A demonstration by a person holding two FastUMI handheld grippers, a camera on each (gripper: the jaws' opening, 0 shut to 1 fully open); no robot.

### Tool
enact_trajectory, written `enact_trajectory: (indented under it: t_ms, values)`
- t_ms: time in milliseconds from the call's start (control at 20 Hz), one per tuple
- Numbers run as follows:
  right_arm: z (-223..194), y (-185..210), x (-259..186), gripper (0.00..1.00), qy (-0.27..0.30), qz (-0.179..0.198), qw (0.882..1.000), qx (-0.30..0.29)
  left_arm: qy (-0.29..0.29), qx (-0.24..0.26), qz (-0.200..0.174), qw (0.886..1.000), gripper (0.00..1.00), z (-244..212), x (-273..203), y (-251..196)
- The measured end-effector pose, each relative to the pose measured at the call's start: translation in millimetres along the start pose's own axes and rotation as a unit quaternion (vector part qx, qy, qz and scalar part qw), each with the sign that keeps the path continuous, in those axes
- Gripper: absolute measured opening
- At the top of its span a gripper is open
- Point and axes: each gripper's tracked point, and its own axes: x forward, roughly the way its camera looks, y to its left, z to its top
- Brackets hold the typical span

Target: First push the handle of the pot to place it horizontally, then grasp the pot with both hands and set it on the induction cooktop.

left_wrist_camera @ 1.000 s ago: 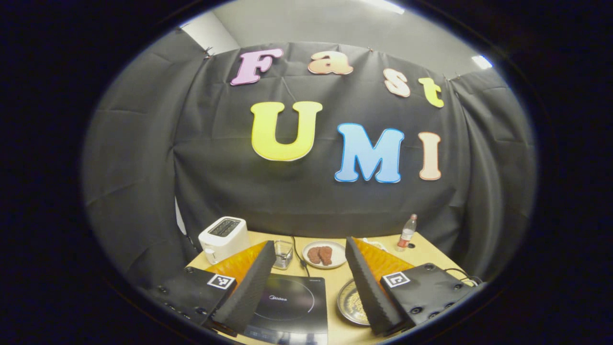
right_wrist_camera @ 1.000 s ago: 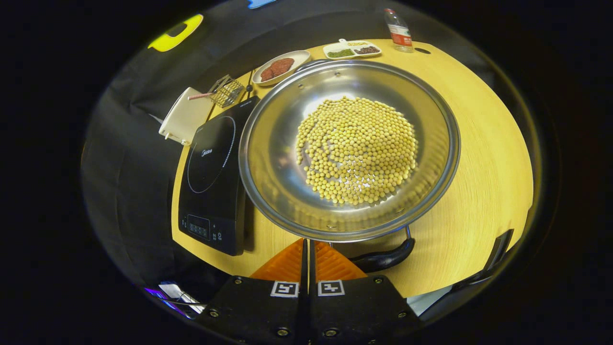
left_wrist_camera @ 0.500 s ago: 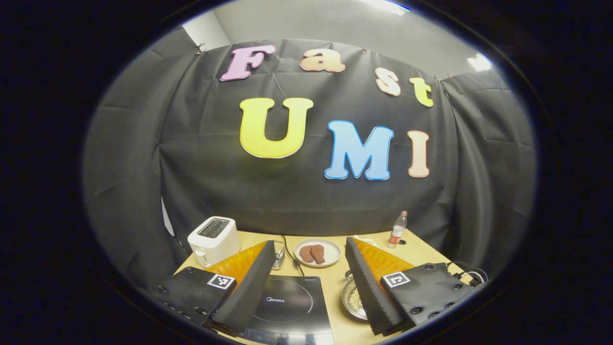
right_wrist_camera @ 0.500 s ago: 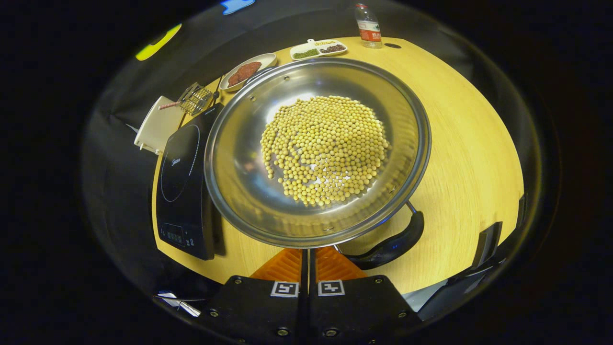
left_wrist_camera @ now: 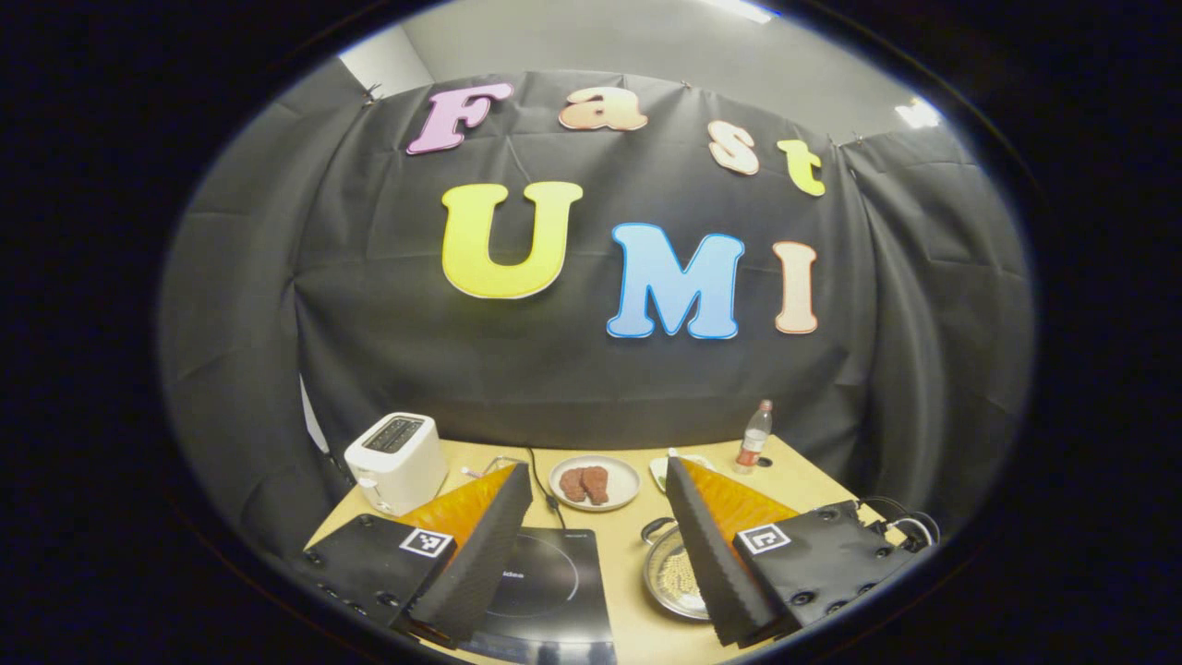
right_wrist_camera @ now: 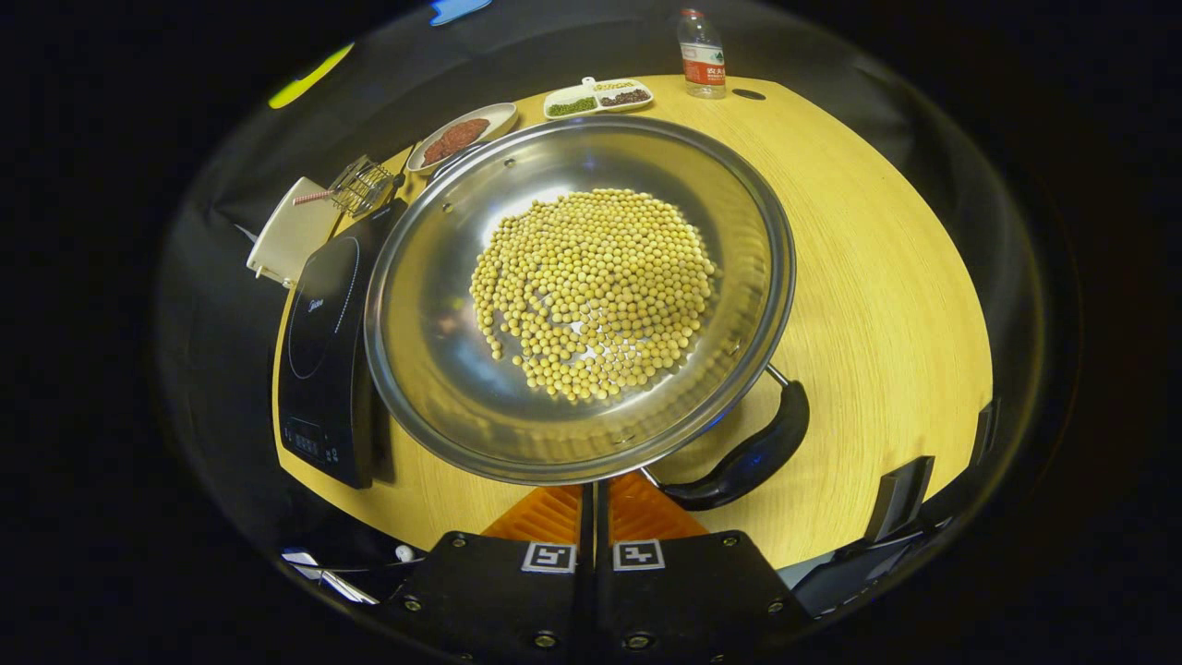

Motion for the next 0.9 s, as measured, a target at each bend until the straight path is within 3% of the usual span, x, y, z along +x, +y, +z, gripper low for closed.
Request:
enact_trajectory:
  t_ms: [250, 550, 900]
  values:
    - [4.6, -19.2, -3.5, 0.01, 0.002, -0.002, 1.0, -0.02, 0.009, -0.013, 0.0, 1.0, 0.99, -2.7, 8.2, -28.9]
    - [13.3, -44.8, -6.0, 0.01, 0.003, -0.014, 0.999, -0.037, 0.003, -0.01, 0.011, 1.0, 0.94, 4.3, 10.0, -44.8]
    - [31.1, -79.3, -8.9, 0.01, -0.002, -0.024, 0.999, -0.028, -0.009, -0.003, 0.018, 1.0, 0.99, 15.3, 13.4, -65.0]
